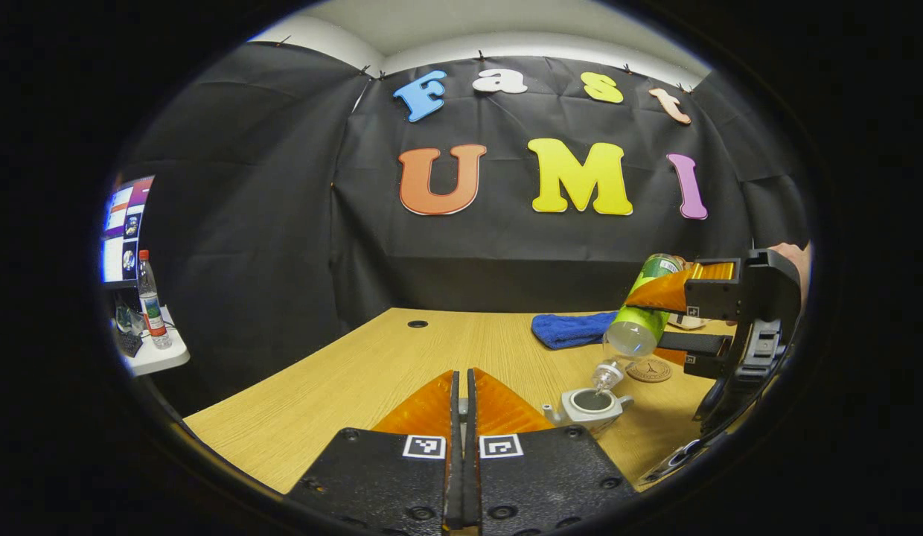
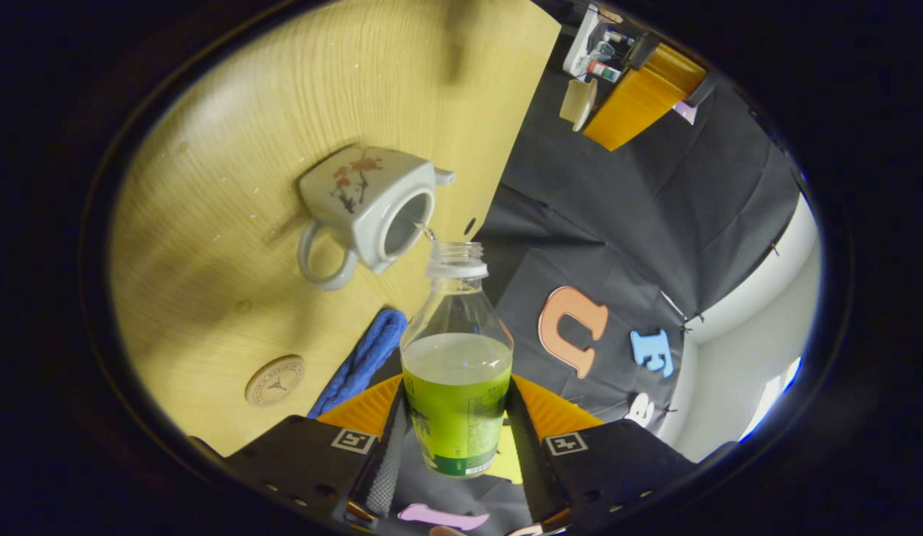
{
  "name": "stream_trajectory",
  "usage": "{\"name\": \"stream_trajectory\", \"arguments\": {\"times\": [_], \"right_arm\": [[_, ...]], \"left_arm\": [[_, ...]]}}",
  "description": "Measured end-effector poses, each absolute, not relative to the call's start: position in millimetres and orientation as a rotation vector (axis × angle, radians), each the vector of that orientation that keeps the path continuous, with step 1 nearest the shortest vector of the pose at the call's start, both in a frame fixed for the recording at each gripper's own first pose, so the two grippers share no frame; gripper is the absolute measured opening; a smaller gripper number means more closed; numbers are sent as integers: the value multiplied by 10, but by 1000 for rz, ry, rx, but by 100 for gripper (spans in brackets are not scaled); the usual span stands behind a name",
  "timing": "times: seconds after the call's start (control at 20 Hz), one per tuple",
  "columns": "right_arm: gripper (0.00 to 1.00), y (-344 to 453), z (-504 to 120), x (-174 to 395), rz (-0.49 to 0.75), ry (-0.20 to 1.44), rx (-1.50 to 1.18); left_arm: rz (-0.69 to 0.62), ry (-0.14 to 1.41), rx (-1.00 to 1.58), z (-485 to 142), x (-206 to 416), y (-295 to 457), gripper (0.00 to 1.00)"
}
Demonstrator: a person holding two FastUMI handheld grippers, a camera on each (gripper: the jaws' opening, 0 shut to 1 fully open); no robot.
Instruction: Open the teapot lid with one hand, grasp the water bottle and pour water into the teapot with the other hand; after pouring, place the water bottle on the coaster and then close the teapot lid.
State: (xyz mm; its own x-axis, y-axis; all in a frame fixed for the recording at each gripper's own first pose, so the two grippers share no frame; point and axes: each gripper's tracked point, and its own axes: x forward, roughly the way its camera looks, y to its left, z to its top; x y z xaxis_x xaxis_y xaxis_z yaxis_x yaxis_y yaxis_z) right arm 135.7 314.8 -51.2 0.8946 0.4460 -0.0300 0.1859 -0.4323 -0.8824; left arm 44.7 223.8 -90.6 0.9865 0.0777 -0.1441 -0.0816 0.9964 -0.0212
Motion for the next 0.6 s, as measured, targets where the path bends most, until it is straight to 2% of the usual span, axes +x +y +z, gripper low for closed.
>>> {"name": "stream_trajectory", "arguments": {"times": [0.45, 0.6], "right_arm": [[70, 3143, -496, 1351, 322, -467, -2002], [67, 3101, -569, 1368, 381, -394, -1886]], "left_arm": [[89, 146, -25, -916, 441, 2289, 2], [98, 148, -28, -934, 435, 2328, 2]]}}
